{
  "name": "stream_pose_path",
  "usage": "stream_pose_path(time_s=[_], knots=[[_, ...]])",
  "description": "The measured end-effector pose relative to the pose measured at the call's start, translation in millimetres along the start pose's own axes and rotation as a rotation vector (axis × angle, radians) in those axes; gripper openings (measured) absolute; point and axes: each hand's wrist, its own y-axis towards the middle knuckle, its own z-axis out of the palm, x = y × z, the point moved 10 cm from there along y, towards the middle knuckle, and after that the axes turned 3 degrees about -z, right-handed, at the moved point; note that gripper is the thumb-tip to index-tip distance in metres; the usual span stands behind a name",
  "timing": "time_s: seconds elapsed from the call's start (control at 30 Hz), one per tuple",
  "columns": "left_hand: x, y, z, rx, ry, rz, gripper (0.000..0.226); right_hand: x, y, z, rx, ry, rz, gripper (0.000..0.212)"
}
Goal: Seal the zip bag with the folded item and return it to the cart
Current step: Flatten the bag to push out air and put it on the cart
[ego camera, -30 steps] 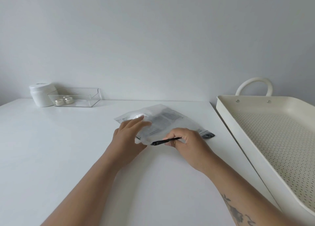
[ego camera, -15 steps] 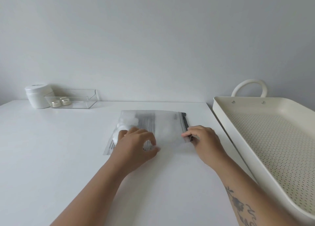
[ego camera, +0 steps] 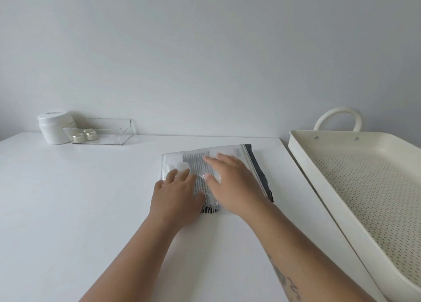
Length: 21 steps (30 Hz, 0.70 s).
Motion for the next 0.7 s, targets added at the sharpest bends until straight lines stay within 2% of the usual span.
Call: stream_pose_path(time_s=[0.07, 0.23, 0.4, 0.5, 0.57, 0.63, 0.7], knots=[[0, 0, -5, -0.031, 0.042, -0.004, 0.045, -21, -2, 23, 0.138, -0.047, 0.093, 0.049], [4, 3, -28, -0.158, 0.028, -0.070, 0.045, -33, -13, 26, 0.166, -0.079, 0.112, 0.048], [25, 0, -50, -0.278, -0.057, -0.205, 0.041, -31, -23, 23, 0.327, -0.200, 0.138, 0.050], [15, -1, -50, -0.305, -0.037, -0.154, 0.039, -28, -19, 8, 0.250, -0.231, 0.150, 0.043], [8, 2, -42, -0.266, -0.036, -0.103, 0.044, -18, -6, -5, 0.063, -0.213, 0.114, 0.033], [8, 6, -20, -0.112, -0.044, -0.091, 0.053, -10, 6, -5, -0.072, -0.145, 0.081, 0.030], [11, 7, 2, 0.031, -0.020, -0.088, 0.057, -10, 17, 16, -0.022, -0.132, 0.078, 0.043]])
